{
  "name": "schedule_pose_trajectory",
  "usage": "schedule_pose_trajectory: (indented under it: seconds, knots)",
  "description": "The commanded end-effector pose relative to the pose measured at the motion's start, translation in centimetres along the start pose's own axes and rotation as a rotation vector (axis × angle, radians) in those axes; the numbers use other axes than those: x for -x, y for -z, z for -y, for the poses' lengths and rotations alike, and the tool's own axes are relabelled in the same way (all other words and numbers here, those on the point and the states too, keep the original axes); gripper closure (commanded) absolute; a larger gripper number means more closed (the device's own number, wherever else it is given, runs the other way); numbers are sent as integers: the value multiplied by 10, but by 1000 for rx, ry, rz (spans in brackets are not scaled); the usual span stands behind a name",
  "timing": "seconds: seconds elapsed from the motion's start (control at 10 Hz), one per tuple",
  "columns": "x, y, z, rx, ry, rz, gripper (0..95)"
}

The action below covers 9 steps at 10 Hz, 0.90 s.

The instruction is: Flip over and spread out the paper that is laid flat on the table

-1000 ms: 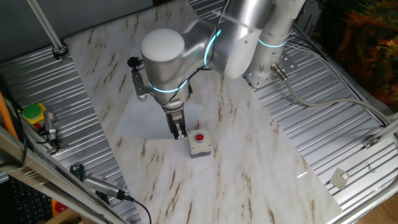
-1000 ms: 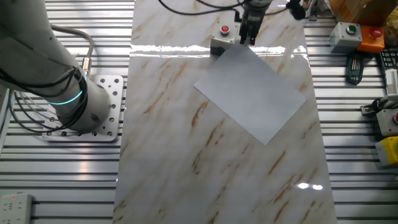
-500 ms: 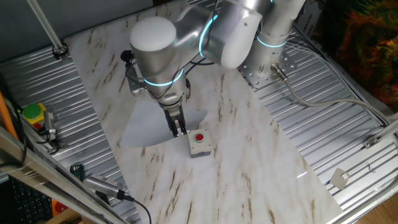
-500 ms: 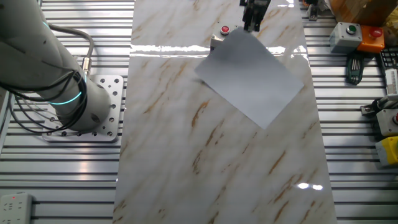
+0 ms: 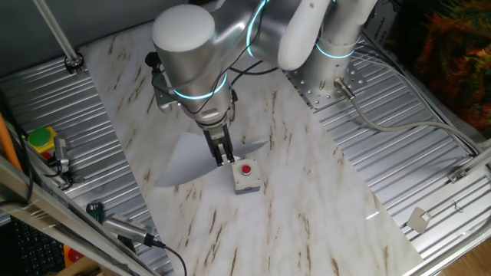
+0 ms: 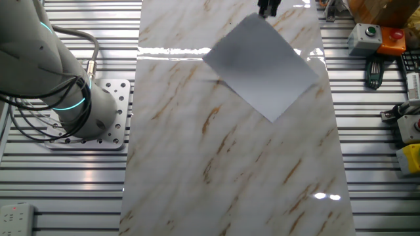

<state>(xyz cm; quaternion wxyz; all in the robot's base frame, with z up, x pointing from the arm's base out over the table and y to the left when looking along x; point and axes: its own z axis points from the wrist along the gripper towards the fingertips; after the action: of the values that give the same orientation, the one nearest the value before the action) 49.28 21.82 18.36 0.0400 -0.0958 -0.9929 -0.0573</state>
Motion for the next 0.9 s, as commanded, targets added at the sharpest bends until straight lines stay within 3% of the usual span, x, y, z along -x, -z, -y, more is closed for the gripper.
schedule_pose_trajectory:
  seconds: [0.1, 0.6, 0.7, 0.9]
  knots:
    - [-10, 9, -8, -4, -3, 5, 950]
    - [-6, 34, -28, -14, -7, -18, 950]
    - [-3, 36, -32, -36, 10, -11, 950]
    - [1, 41, -40, -38, 10, -7, 950]
